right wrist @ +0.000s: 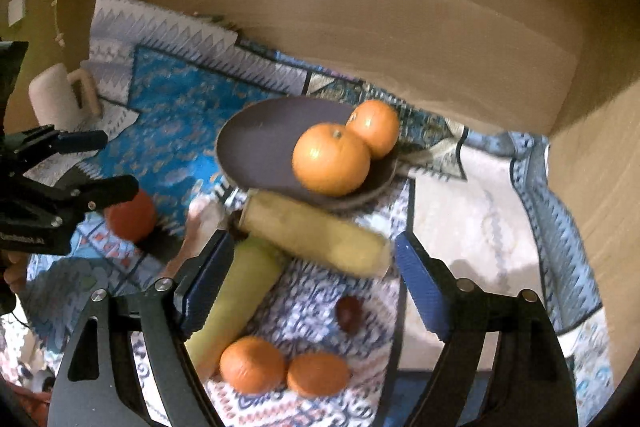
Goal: Organize fruits
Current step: 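Grasp the red tomato with the left tool while the right tool grasps the green cylinder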
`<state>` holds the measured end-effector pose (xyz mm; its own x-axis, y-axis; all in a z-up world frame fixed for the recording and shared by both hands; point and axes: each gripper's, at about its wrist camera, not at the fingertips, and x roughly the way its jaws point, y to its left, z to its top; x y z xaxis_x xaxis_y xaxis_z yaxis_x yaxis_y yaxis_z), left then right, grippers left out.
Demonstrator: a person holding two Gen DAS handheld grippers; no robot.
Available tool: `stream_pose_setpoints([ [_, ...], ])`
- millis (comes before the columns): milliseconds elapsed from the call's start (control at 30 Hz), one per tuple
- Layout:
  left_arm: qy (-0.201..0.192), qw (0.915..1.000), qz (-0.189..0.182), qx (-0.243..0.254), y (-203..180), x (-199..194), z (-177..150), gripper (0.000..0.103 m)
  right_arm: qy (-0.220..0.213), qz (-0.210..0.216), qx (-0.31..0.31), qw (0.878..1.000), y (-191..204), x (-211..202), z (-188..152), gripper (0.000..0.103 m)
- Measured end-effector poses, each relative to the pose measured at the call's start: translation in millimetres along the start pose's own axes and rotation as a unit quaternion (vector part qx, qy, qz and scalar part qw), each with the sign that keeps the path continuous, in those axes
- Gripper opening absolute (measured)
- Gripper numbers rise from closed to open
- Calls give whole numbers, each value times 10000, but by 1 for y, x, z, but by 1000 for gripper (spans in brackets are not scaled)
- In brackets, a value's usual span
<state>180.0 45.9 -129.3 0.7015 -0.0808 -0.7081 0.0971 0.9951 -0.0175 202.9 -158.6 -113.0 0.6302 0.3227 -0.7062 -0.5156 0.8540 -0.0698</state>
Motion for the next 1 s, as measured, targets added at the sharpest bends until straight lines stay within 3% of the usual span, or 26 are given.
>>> stream_pose_setpoints([
  [267, 161, 9997, 134, 123, -5, 14, -18, 89, 125, 223, 212, 9994, 7, 6, -13, 80],
  [400, 381, 9991, -17, 189, -8, 27, -20, 71, 232, 433, 266, 9984, 11, 11, -11, 73],
  [467, 471, 9987, -107, 139, -8, 33, -20, 64, 321, 531, 247, 9978, 13, 15, -10, 59],
  [600, 464, 9988, -171, 19, -6, 38, -19, 50, 445, 599, 206, 9970, 18, 20, -8, 54],
  [1000, 217, 9990, -386, -6, 5, 9, -32, 49, 881, 958, 563, 9899, 11, 31, -5, 52],
])
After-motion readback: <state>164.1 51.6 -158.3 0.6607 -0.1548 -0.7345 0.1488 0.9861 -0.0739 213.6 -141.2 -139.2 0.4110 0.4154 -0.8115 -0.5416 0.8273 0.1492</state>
